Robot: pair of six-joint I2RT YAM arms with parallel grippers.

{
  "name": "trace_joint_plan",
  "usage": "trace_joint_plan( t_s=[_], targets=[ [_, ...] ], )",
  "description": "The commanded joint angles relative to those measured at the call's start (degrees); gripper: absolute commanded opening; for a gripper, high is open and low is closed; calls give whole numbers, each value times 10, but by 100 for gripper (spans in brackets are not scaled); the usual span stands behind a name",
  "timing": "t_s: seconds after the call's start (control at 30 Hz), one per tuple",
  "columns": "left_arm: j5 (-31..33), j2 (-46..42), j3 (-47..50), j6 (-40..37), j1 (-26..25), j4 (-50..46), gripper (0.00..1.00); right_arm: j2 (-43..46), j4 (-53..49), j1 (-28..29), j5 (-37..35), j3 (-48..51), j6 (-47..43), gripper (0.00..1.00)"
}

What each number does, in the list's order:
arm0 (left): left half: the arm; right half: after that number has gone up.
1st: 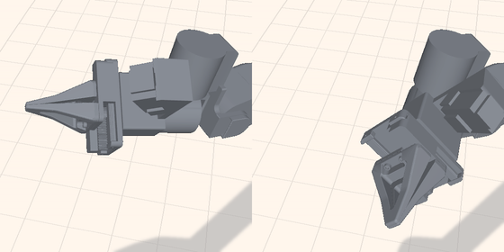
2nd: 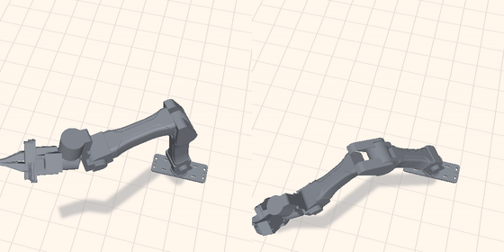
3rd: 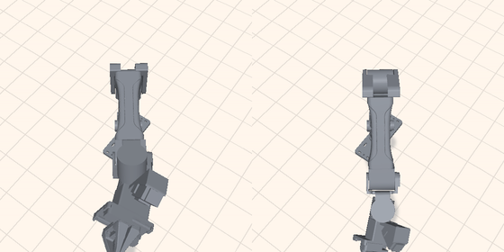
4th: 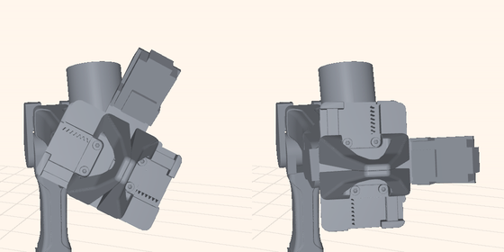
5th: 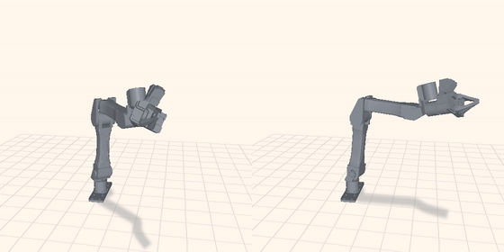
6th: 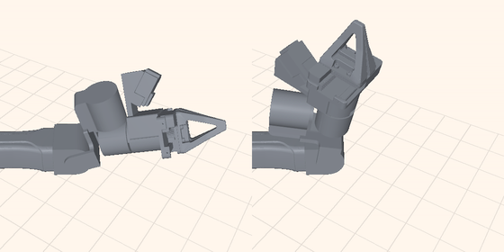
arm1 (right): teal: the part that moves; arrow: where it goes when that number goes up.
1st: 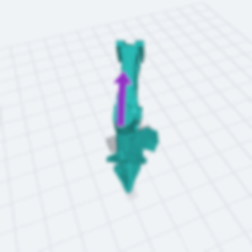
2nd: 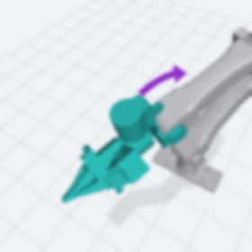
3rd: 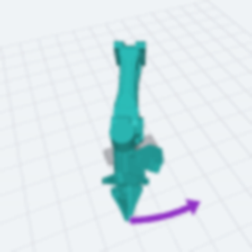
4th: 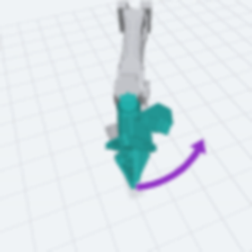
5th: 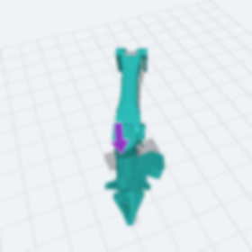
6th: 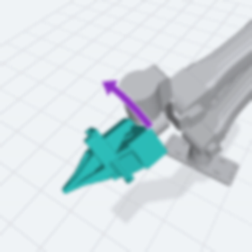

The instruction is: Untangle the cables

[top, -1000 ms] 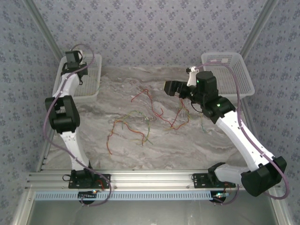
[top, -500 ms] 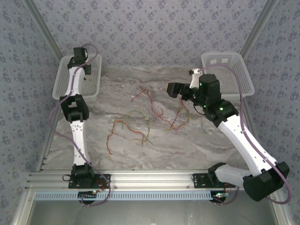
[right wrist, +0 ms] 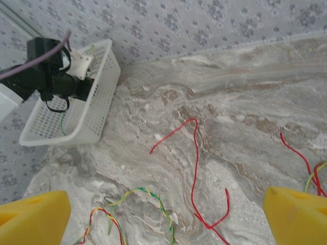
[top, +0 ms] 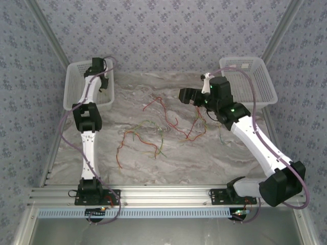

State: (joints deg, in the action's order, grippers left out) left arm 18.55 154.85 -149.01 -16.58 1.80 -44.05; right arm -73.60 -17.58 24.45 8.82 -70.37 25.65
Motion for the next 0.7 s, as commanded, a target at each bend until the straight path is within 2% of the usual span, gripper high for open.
trace_joint_plan(
  t_s=[0.0, 0.1, 0.2, 0.27, 0.37, 0.43, 0.47, 0.53, 0.57, 0.6, 0.67],
  targets=[
    [33, 28, -9, -19, -4, -49, 2, -12, 20, -2, 6, -24, 4, 99],
    [46, 28, 1, -31, -8, -37, 12, -37, 13, -2, -1, -39, -1, 100],
    [64, 21, 0, -34, -15, -30, 27, -100, -23, -11, -15, -71, -16, 100],
    [56, 6, 2, -19, -19, -26, 41, -178, -73, -23, 2, -122, -34, 95],
    [38, -22, 3, 7, -23, -20, 56, -305, -165, -22, 21, -223, -81, 87],
    [26, -44, 3, 19, -25, -20, 63, -382, -227, -12, 9, -288, -109, 81],
    [23, -55, 3, 25, -28, -20, 71, -418, -247, -5, 0, -320, -121, 79],
    [17, -79, -1, 34, -31, -26, 83, -480, -275, 10, -18, -373, -135, 79],
    [12, -93, 0, 37, -34, -28, 86, -512, -298, 19, -31, -405, -143, 79],
    [6, -106, -1, 40, -34, -30, 96, -541, -319, 28, -42, -435, -149, 79],
    [-6, -134, -1, 47, -34, -35, 99, -597, -356, 47, -50, -497, -166, 80]
  ],
)
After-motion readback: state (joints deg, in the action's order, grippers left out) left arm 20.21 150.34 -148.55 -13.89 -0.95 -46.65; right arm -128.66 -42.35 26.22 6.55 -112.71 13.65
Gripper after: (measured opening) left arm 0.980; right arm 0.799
